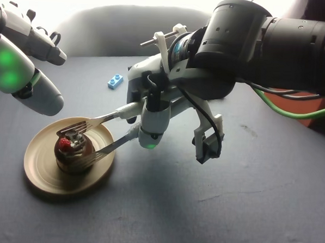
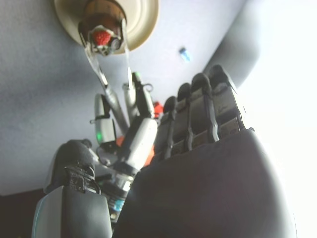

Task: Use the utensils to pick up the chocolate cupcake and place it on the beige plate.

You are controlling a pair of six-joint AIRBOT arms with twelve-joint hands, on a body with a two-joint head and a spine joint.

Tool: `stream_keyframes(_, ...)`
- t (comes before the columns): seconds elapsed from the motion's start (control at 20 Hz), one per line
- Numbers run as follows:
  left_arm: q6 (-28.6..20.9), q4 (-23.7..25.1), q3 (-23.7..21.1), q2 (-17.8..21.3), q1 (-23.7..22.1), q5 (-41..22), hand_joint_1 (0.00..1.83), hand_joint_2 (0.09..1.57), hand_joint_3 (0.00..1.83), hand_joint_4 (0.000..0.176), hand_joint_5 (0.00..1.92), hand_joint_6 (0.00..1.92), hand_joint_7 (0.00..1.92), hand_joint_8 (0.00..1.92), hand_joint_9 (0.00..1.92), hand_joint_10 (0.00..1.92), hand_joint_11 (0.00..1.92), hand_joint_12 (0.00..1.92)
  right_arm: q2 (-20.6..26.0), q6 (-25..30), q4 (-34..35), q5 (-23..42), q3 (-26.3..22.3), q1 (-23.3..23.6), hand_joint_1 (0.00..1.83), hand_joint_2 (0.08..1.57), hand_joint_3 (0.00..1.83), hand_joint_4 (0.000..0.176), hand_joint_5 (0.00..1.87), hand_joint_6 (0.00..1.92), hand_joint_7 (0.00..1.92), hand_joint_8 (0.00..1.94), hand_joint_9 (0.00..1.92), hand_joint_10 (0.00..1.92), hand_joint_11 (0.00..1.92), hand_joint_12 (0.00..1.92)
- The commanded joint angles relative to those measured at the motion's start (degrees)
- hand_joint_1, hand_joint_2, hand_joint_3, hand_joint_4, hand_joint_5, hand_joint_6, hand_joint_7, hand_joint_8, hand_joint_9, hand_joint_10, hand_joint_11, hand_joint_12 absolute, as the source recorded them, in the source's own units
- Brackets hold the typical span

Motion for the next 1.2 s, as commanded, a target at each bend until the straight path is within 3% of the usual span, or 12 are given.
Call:
stream_keyframes(0.0,0.0,1.5,0.2,0.2,-0.7,-3.2,0.2,1.11,0.0,0.0,0.04,0.0,0.06,0.0,0.07,0.0,0.0,0.13,0.5,0.2,-1.2,4.1,0.0,0.4,1.13,1.04,0.0,0.0,0.81,0.01,0.68,0.54,0.55,0.91,0.41,1.32)
stream_keyframes(0.1,0.0,1.5,0.2,0.2,-0.7,-3.2,0.21,1.11,0.0,0.0,0.06,0.0,0.11,0.0,0.11,0.0,0.0,0.22,0.7,0.2,-1.2,4.2,0.0,0.1,1.13,1.04,0.0,0.0,0.8,0.01,0.67,0.54,0.53,0.91,0.38,1.36)
stream_keyframes(0.4,0.0,1.5,0.3,0.2,-0.7,-3.2,0.2,1.11,0.0,0.0,0.03,0.0,0.08,0.0,0.08,0.0,0.0,0.15,0.9,0.2,-1.2,5.0,0.0,-0.3,1.12,1.05,0.0,0.0,0.76,0.0,0.63,0.52,0.5,0.88,0.34,1.38)
stream_keyframes(0.75,0.0,1.5,0.3,0.2,-0.7,-3.2,0.2,1.11,0.0,0.0,0.03,0.0,0.06,0.0,0.06,0.0,0.0,0.11,1.0,-0.2,-1.2,5.0,0.0,-0.5,1.11,1.02,0.0,0.0,0.73,0.0,0.67,0.34,0.53,0.78,0.34,1.3)
stream_keyframes(1.15,0.0,1.5,0.4,0.2,-0.7,-3.2,0.21,1.11,0.0,0.0,0.05,0.0,0.09,0.0,0.08,0.0,0.0,0.2,1.2,-0.2,-1.2,5.0,-0.1,-0.6,1.1,1.02,0.0,0.0,0.68,0.0,0.69,0.2,0.53,0.71,0.34,1.28)
